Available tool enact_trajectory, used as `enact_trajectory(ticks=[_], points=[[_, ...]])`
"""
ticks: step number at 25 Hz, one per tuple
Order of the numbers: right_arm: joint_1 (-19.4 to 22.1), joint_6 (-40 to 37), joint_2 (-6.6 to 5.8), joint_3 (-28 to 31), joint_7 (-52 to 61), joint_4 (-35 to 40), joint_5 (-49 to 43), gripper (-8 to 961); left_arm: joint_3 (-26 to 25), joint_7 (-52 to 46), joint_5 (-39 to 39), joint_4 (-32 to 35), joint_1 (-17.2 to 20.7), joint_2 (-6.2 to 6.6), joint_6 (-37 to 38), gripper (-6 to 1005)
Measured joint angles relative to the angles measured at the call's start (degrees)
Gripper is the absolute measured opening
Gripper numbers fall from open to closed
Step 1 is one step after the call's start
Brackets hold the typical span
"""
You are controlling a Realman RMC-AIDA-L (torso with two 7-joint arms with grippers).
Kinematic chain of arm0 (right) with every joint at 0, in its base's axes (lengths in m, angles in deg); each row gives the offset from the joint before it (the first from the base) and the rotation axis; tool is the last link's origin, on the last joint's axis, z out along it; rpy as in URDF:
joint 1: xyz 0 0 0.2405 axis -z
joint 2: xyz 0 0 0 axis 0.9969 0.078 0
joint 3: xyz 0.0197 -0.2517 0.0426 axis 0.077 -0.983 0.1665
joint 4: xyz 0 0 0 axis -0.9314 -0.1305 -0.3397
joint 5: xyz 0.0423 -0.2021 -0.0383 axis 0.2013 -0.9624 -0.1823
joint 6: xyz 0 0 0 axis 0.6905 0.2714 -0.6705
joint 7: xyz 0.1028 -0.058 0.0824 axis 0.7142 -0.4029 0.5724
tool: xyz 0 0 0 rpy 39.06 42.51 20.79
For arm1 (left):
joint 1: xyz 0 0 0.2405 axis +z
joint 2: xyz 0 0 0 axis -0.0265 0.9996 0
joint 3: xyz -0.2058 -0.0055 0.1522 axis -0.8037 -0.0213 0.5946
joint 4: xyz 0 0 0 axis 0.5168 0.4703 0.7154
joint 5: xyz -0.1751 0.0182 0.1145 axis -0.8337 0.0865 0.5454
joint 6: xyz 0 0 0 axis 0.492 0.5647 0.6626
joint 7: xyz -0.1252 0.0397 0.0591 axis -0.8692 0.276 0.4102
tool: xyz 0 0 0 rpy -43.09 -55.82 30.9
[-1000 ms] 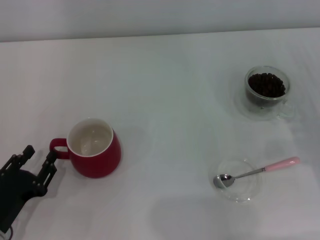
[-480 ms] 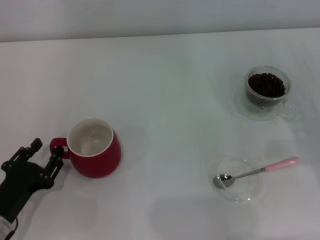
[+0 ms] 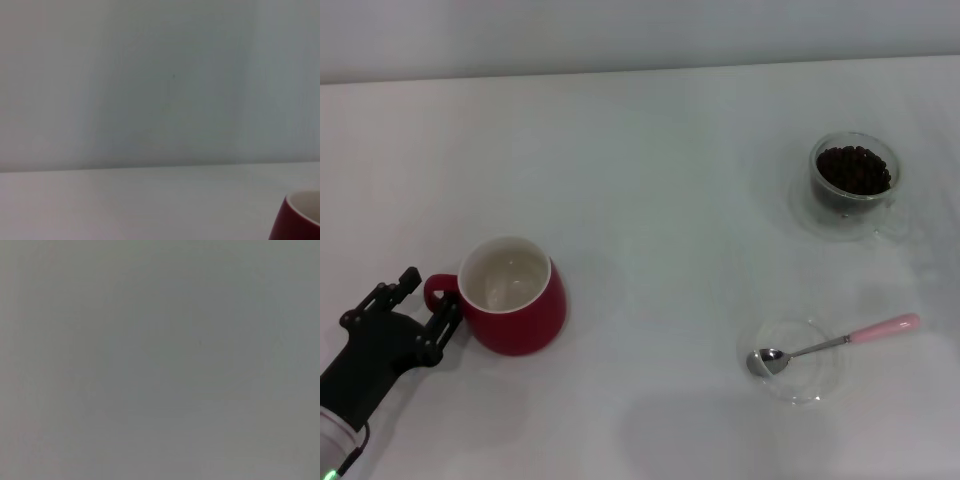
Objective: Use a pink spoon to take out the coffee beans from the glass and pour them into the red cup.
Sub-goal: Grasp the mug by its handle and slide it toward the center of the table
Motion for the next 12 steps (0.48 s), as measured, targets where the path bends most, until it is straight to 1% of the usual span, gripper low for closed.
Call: enact_trajectory(ticks=[10, 12], points=[[0.48, 0.15, 0.00, 0.04, 0.00, -0.06, 0.08, 654, -0.05, 0.00, 0.61, -1.26, 1.22, -0.20, -0.18, 502], [0.47, 0.15, 0.00, 0.02, 0.00, -0.13, 0.09, 654, -0.03, 0.00, 0.65, -1.30, 1.30, -0.20, -0.23, 475]])
